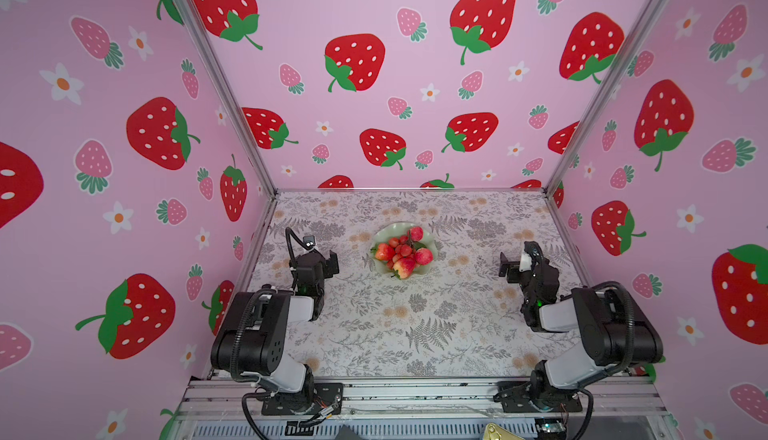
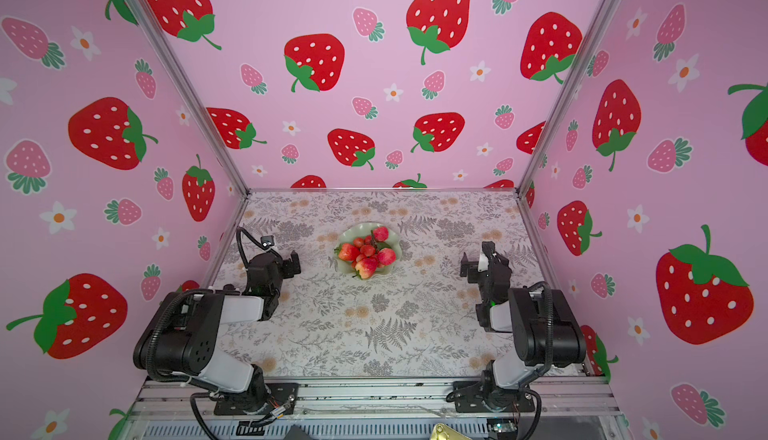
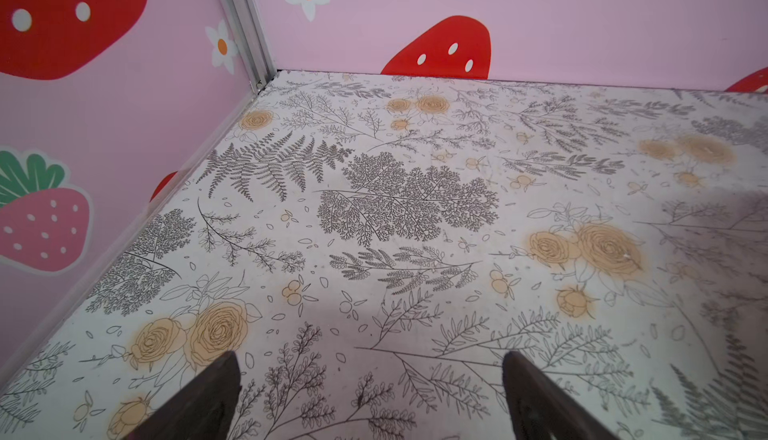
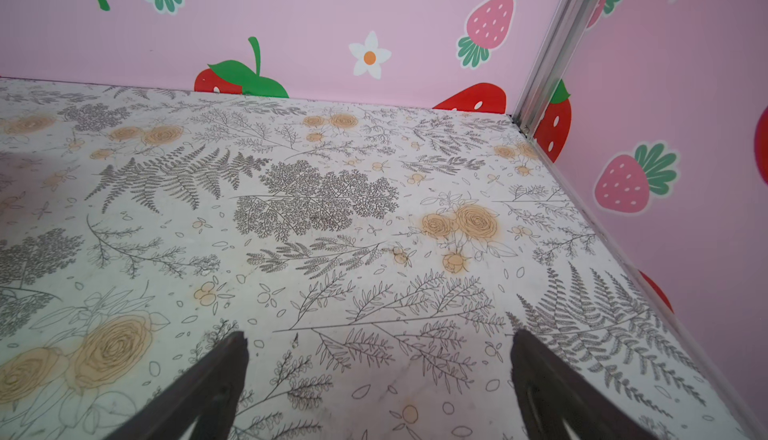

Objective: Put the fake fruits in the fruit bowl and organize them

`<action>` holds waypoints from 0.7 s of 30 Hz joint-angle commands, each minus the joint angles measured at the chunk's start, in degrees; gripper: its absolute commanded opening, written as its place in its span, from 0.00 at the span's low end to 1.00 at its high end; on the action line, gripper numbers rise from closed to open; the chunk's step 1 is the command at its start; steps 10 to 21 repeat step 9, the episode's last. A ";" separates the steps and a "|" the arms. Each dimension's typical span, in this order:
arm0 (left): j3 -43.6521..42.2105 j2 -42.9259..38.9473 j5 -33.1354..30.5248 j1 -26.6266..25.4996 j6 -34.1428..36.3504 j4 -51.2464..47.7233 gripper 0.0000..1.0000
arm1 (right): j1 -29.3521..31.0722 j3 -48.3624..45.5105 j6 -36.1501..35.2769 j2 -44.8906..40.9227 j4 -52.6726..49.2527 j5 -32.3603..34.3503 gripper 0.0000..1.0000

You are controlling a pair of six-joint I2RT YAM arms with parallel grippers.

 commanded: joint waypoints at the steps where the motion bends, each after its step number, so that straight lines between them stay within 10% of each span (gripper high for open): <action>1: 0.05 -0.39 -1.90 -0.43 -0.39 0.37 0.99 | 1.50 -1.83 -1.83 -0.80 6.13 2.70 0.99; 21: -0.23 -0.38 -2.72 -0.62 -0.40 0.97 0.99 | 2.31 -0.37 -0.57 -0.03 4.60 9.03 0.99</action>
